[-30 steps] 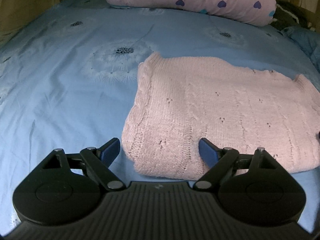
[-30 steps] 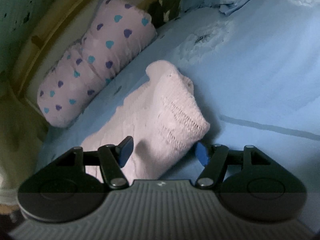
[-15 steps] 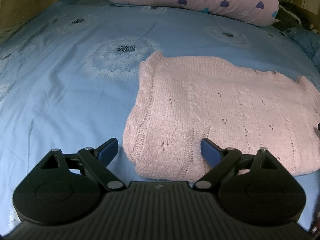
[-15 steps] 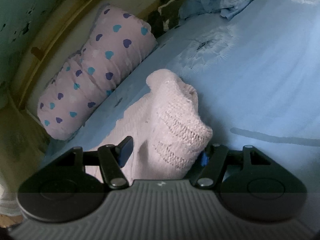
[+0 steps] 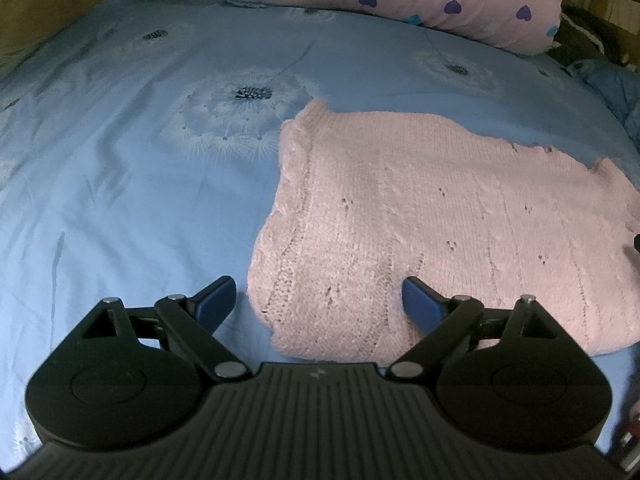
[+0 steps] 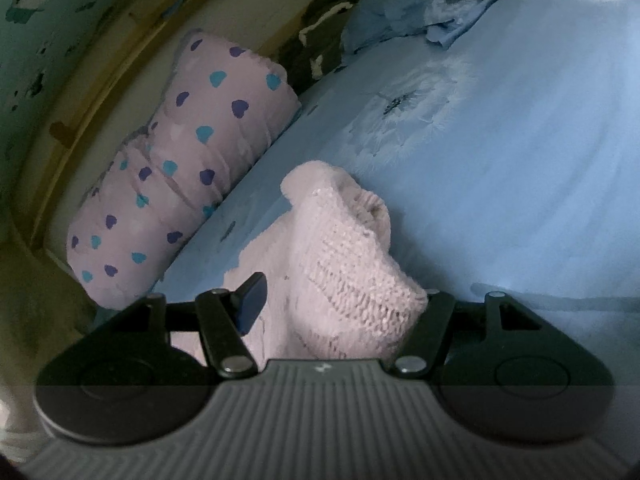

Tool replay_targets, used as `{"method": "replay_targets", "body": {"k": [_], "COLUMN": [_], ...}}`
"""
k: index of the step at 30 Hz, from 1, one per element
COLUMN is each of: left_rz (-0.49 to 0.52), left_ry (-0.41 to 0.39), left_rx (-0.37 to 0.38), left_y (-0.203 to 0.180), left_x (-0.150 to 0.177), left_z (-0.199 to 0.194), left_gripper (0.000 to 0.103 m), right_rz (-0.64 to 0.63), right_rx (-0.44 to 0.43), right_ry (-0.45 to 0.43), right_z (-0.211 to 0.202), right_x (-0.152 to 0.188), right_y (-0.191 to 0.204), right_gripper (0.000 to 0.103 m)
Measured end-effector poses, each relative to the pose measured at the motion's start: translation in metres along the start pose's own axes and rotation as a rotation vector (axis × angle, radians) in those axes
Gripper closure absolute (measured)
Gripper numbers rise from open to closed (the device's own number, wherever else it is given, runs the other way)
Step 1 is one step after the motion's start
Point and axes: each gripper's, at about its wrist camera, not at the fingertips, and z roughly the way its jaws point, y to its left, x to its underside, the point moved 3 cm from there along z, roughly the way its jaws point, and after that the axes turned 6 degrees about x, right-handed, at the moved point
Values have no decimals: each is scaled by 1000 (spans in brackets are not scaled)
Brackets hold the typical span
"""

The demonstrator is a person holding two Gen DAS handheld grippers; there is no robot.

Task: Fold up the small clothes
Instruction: 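Square the edges of the folded cardigan with both grippers, then grasp the edge of the folded pink cardigan with the right gripper, then lift the held edge and fold it over the cardigan body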

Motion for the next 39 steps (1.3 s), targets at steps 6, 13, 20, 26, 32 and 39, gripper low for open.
{"method": "replay_targets", "body": {"k": [6, 13, 20, 26, 32, 39], "left_rz": [-7, -15, -21, -28, -34, -49], "left_ry": [-4, -12, -8, -7, -9, -19], "left_rx": [1, 1, 5, 10, 19, 13], "left_y": [2, 4, 5, 7, 11, 17], "left_x": [-1, -3, -4, -5, -6, -9], "left_z": [-1, -6, -7, -7, -11, -15], "left_gripper": [10, 10, 10, 10, 10, 10], "right_rz": [22, -18, -77, -165, -255, -312], "right_rx": [12, 35, 31, -2, -27, -53], "right_ry": [19, 44, 34, 11, 0, 7], "right_z": [3, 5, -1, -10, -19, -21], "right_x": [-6, -12, -16, -22, -25, -27], "right_y": [0, -3, 9, 30, 54, 85], "right_gripper": [47, 65, 68, 69, 70, 70]}}
